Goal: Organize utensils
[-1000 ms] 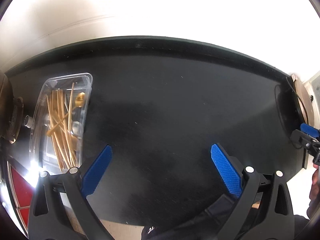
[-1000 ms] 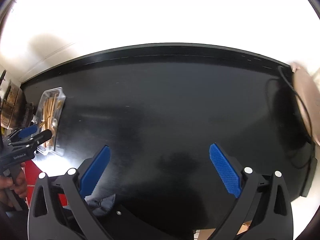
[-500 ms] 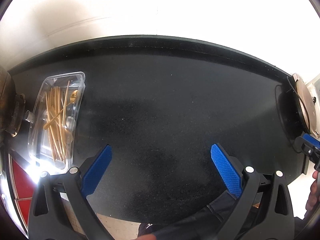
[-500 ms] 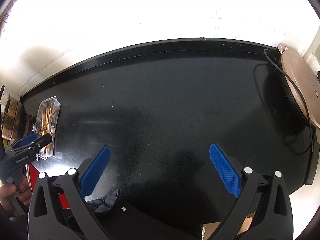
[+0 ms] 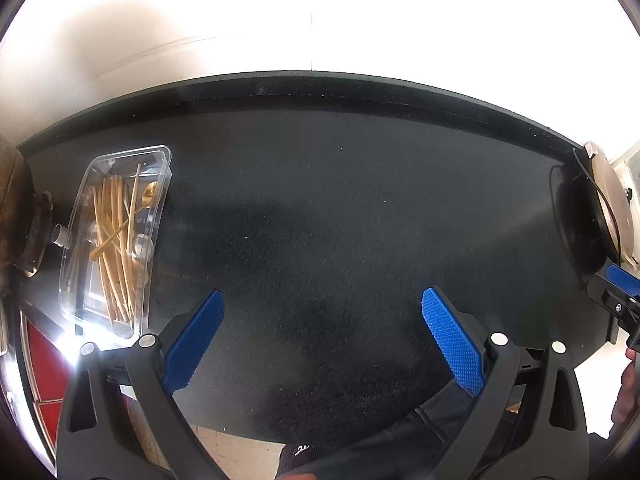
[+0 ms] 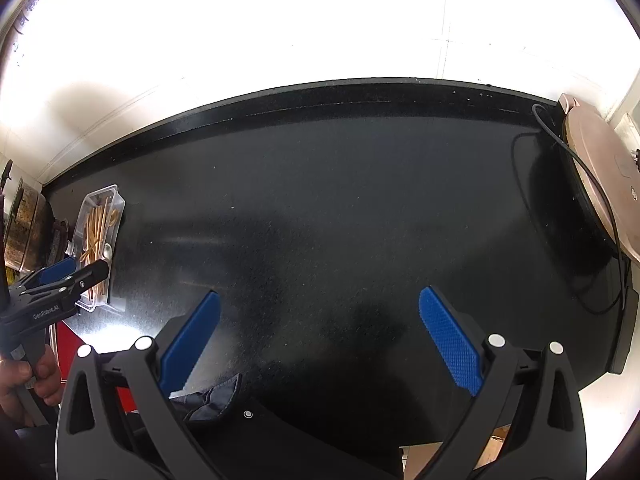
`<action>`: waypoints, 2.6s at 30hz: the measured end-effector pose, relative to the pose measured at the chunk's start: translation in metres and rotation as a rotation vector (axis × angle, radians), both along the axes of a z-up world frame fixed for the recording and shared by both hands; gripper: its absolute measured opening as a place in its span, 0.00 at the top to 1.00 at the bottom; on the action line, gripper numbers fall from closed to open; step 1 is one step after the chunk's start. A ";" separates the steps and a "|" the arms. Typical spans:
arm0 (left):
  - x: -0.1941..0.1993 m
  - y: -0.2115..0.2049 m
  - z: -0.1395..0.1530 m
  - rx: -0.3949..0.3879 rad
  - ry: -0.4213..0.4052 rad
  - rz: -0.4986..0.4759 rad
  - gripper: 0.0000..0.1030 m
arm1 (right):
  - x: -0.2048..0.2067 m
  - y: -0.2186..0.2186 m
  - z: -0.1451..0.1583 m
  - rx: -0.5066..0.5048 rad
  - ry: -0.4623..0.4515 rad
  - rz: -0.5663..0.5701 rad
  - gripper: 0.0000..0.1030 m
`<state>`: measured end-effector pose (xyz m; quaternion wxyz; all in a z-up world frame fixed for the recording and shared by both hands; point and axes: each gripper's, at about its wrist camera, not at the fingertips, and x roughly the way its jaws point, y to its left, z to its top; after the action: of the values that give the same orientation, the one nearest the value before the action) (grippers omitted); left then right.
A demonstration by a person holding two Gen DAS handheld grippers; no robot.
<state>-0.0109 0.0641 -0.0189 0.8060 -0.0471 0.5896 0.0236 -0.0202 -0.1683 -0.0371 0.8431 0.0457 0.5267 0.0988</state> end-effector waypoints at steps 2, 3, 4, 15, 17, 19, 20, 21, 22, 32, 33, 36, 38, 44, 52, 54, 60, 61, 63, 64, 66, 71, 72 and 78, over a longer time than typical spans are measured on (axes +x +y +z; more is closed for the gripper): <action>-0.001 0.000 -0.001 -0.002 0.002 -0.003 0.07 | 0.001 0.000 0.000 0.000 0.003 0.003 0.07; -0.001 0.000 -0.001 -0.002 0.002 -0.003 0.07 | 0.001 0.000 0.000 -0.001 0.004 0.004 0.07; -0.001 0.000 -0.001 -0.003 0.002 -0.003 0.07 | 0.001 0.000 0.000 -0.002 0.004 0.005 0.07; -0.001 0.001 -0.003 -0.006 0.005 -0.002 0.07 | -0.001 0.004 0.001 -0.007 -0.001 0.012 0.07; -0.001 0.000 -0.003 -0.005 0.005 -0.001 0.07 | -0.002 0.005 0.001 -0.007 -0.003 0.014 0.07; -0.001 0.000 -0.004 -0.006 0.006 0.000 0.07 | -0.002 0.004 0.001 -0.007 -0.003 0.015 0.07; -0.001 0.000 -0.004 -0.006 0.006 0.000 0.07 | -0.002 0.004 0.001 -0.007 -0.002 0.014 0.07; -0.001 0.000 -0.004 -0.007 0.006 0.001 0.07 | -0.002 0.005 0.001 -0.007 -0.002 0.014 0.07; -0.001 0.000 -0.004 -0.008 0.007 0.002 0.07 | -0.002 0.005 0.001 -0.008 -0.002 0.014 0.07; -0.002 0.002 -0.004 -0.012 0.006 -0.002 0.07 | -0.003 0.006 0.001 -0.015 -0.002 0.021 0.07; -0.002 0.002 -0.004 -0.012 0.006 -0.005 0.07 | -0.003 0.007 0.001 -0.014 -0.003 0.020 0.07; -0.002 0.003 -0.005 -0.012 0.007 -0.007 0.07 | -0.004 0.008 0.001 -0.015 -0.003 0.020 0.07; -0.002 0.003 -0.005 -0.011 0.008 -0.010 0.07 | -0.004 0.008 0.001 -0.015 -0.003 0.020 0.07; -0.002 0.002 -0.005 -0.012 0.008 -0.010 0.07 | -0.003 0.007 0.001 -0.016 -0.002 0.023 0.07; -0.002 0.003 -0.005 -0.012 0.007 -0.019 0.07 | -0.006 0.008 0.000 -0.017 -0.004 0.023 0.07; -0.002 0.003 -0.005 -0.012 0.007 -0.020 0.07 | -0.006 0.008 0.000 -0.017 -0.003 0.021 0.07; -0.002 0.004 -0.005 -0.012 0.007 -0.022 0.07 | -0.005 0.008 0.000 -0.020 -0.005 0.027 0.07; -0.002 0.003 -0.004 -0.012 0.007 -0.022 0.07 | -0.005 0.008 0.000 -0.020 -0.005 0.027 0.07; -0.002 0.003 -0.005 -0.012 0.007 -0.022 0.07 | -0.005 0.008 0.000 -0.020 -0.005 0.027 0.07; -0.002 0.004 -0.005 -0.012 0.007 -0.022 0.07 | -0.005 0.008 0.000 -0.020 -0.005 0.028 0.07; -0.002 0.004 -0.005 -0.012 0.008 -0.024 0.07 | -0.005 0.008 0.000 -0.021 -0.005 0.028 0.07; -0.002 0.002 -0.004 -0.010 0.004 -0.024 0.07 | -0.003 0.007 0.001 -0.020 -0.004 0.028 0.07; -0.001 0.002 -0.004 -0.011 0.003 -0.025 0.07 | -0.004 0.007 0.000 -0.021 -0.004 0.028 0.07; 0.001 0.001 -0.004 -0.011 0.008 -0.029 0.07 | -0.001 0.007 0.001 -0.025 -0.004 0.035 0.07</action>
<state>-0.0100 0.0652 -0.0231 0.8036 -0.0429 0.5935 0.0091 -0.0207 -0.1610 -0.0359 0.8428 0.0256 0.5268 0.1068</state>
